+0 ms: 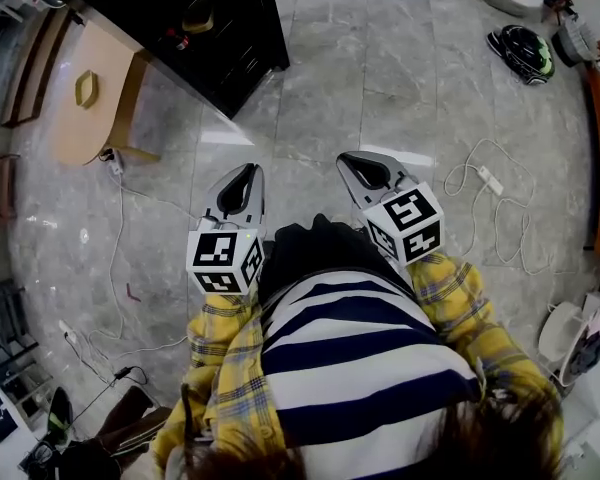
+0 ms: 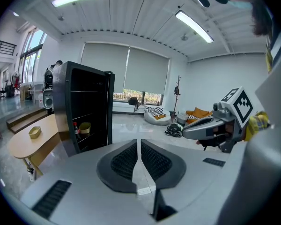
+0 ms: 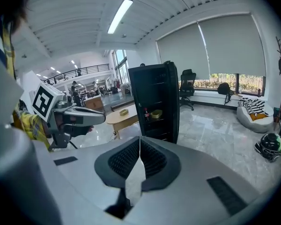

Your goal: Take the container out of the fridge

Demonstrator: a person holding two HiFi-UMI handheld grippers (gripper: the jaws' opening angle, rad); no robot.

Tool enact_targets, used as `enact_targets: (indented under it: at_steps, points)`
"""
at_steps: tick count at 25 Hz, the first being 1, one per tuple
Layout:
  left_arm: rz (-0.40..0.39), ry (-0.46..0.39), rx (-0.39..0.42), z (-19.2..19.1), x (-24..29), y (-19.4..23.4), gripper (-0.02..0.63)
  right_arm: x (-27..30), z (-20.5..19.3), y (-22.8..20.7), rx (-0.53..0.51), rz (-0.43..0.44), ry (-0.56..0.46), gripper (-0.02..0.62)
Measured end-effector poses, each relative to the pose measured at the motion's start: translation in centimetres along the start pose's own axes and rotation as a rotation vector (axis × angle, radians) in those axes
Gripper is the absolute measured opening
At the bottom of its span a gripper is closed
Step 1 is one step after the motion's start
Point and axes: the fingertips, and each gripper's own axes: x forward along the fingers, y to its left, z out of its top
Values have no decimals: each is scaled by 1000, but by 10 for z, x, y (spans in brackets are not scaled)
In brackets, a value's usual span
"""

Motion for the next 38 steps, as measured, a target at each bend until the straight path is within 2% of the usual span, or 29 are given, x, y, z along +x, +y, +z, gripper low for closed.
enact_targets:
  at_steps: [7, 15, 28, 38]
  points:
    - [31, 2, 12, 2, 9, -4, 35, 9, 0, -7, -16, 53, 2, 29]
    - [43, 19, 16, 2, 22, 12, 35, 25, 5, -15, -7, 65, 12, 29]
    - [-34, 33, 37, 26, 87, 76, 35, 95, 48, -35, -2, 16, 36, 31]
    - [-92, 51, 139, 45, 137, 124, 37, 147, 69, -43, 38, -22, 61, 29]
